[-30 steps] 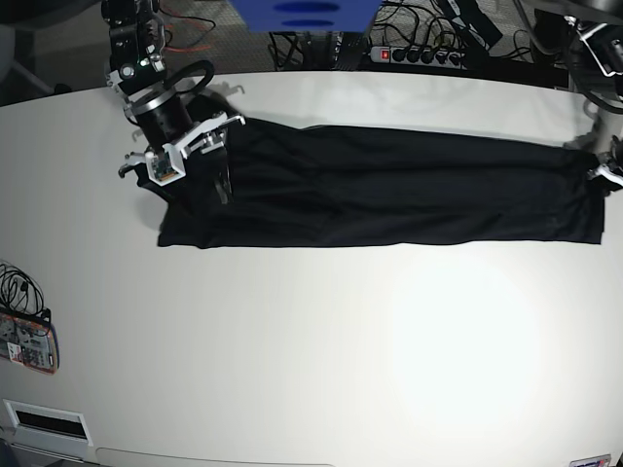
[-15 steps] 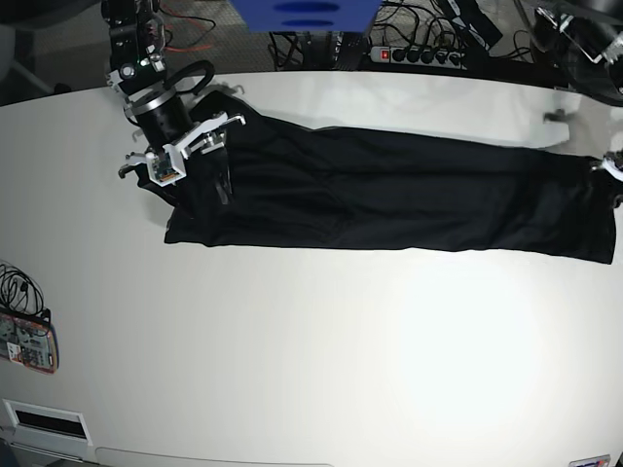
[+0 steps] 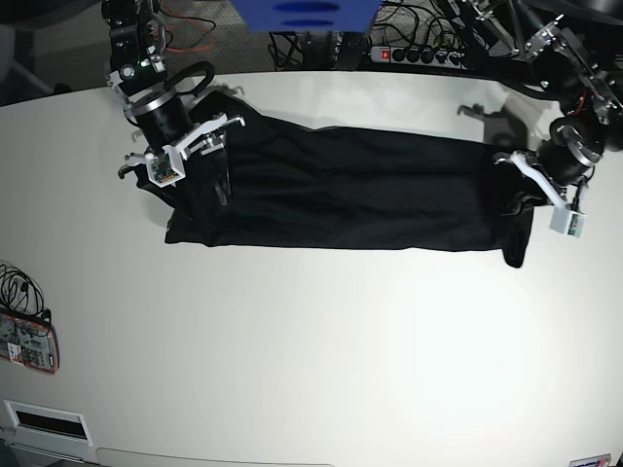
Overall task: Fold the T-shirt properly
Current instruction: 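Fold the strip end with the left gripper toward the right gripper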
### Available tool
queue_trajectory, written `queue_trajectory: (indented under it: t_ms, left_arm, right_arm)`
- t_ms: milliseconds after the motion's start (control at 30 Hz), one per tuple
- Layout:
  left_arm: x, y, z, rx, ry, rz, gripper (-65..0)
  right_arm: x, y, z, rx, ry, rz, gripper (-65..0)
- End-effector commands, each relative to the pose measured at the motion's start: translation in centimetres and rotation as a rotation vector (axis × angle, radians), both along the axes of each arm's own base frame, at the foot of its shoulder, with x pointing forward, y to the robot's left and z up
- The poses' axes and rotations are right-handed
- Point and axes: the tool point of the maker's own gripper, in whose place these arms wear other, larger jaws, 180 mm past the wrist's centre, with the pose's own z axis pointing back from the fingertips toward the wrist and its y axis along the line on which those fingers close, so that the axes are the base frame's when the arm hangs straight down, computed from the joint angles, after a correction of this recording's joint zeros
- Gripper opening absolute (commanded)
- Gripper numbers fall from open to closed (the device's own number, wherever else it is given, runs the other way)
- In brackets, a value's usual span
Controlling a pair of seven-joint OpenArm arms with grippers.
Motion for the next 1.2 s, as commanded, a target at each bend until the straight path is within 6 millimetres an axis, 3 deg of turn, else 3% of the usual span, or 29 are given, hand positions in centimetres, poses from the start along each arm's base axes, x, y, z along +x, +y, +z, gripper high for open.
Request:
queue_trajectory:
  t_ms: [0, 300, 533, 667, 767, 967, 1067, 1167]
  left_arm:
    - [0.7, -0.5, 1.1, -0.012, -0.052, -0.006, -65.0]
    - [0.0, -7.0, -0.9, -0.159, -0.011, -0.079, -65.0]
    - [0.2, -7.3, -0.7, -0.172, -0.023, -0.071, -65.0]
    - [0.8, -7.5, 0.0, -0.203, -0.081, -0.044, -49.2]
    - [0.7, -7.6, 0.0, -0.23, -0.081, -0.021, -48.1]
    - [1.0, -9.9, 0.4, -0.237, -0.086, -0.102, -45.3]
    - [1.2, -9.9, 1.6, -0.213, -0.12, -0.112, -43.6]
    - [1.3, -9.4, 2.7, -0.169, -0.152, -0.12, -42.2]
  right_arm:
    - [0.3, 0.0, 1.3, 0.018, -0.046, 0.002, -30.3]
    - [0.3, 0.0, 1.4, 0.017, -0.048, 0.001, -30.3]
    - [0.4, 0.0, 1.4, 0.016, -0.049, 0.003, -30.1]
    - [0.4, 0.0, 1.4, 0.016, -0.048, 0.003, -30.0]
    - [0.4, -0.1, 0.8, -0.001, -0.015, 0.004, -30.0]
    - [0.5, -0.4, -0.4, -0.034, 0.057, -0.002, -30.1]
    - [1.2, -2.4, -2.1, -0.104, 0.171, -0.061, -30.3]
    - [1.6, -4.4, -2.8, -0.059, 0.279, -0.149, -30.3]
